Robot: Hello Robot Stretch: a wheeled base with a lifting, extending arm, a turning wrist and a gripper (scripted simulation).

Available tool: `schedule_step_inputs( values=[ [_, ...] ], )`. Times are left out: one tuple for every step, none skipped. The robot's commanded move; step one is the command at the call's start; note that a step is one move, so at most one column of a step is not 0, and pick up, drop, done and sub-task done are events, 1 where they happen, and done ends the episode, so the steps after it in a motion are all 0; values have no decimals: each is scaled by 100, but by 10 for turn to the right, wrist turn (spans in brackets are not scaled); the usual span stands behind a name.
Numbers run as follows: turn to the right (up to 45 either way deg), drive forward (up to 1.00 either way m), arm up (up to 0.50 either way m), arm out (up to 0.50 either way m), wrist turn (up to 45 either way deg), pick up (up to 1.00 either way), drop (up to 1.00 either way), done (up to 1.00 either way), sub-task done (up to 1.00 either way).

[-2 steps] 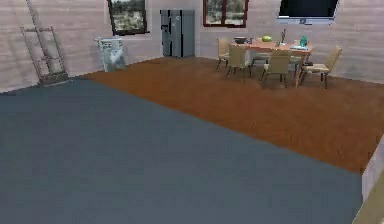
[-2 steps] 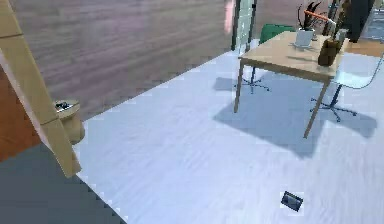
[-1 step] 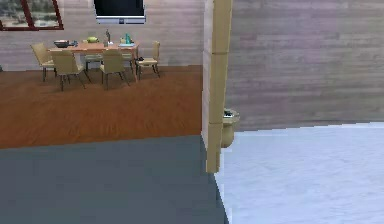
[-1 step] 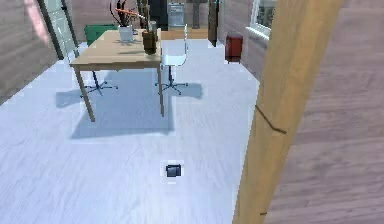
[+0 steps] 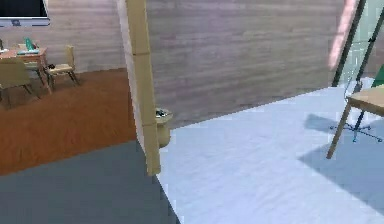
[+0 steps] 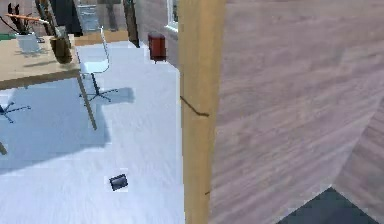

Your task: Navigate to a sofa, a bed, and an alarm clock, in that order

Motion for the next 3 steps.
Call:
schedule_step_inputs(
  values=[
    [0, 30, 0, 0, 0, 0, 0, 0, 0],
    [420, 0, 0, 0, 0, 0, 0, 0, 0],
    [0, 100, 0, 0, 0, 0, 0, 0, 0]
  ],
)
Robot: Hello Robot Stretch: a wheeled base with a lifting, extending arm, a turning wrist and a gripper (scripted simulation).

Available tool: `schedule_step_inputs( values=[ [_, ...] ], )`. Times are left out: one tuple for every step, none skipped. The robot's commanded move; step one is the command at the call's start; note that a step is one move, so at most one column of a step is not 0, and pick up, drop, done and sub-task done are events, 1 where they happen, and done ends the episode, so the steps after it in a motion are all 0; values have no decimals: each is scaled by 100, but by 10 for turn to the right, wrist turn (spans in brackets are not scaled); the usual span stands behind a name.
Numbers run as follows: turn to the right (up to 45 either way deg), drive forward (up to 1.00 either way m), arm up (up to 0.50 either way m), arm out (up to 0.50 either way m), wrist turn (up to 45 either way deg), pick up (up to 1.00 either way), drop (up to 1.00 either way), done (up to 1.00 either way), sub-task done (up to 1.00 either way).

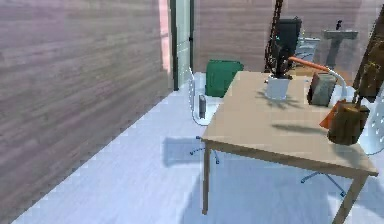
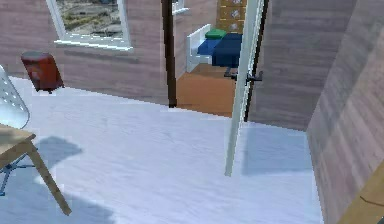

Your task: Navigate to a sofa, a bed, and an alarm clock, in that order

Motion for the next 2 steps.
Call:
schedule_step_inputs(
  values=[
    [0, 40, 0, 0, 0, 0, 0, 0, 0],
    [450, 0, 0, 0, 0, 0, 0, 0, 0]
  ],
)
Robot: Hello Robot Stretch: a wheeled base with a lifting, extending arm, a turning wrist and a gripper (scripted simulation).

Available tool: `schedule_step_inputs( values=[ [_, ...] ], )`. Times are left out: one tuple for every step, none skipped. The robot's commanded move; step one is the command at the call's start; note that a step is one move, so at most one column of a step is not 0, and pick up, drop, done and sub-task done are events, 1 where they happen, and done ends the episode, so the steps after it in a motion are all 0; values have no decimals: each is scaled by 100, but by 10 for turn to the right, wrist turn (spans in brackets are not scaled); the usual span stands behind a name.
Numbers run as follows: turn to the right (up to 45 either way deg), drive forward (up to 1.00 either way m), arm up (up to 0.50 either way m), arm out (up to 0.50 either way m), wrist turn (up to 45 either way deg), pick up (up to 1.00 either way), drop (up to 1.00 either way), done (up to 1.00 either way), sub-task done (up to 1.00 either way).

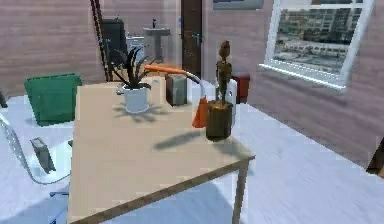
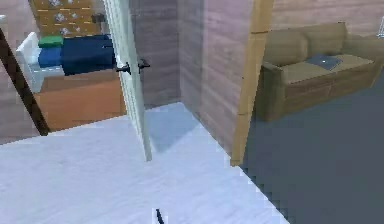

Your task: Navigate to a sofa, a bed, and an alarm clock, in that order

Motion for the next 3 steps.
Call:
schedule_step_inputs(
  values=[
    [450, 0, 0, 0, 0, 0, 0, 0, 0],
    [90, 0, 0, 0, 0, 0, 0, 0, 0],
    [0, 60, 0, 0, 0, 0, 0, 0, 0]
  ],
)
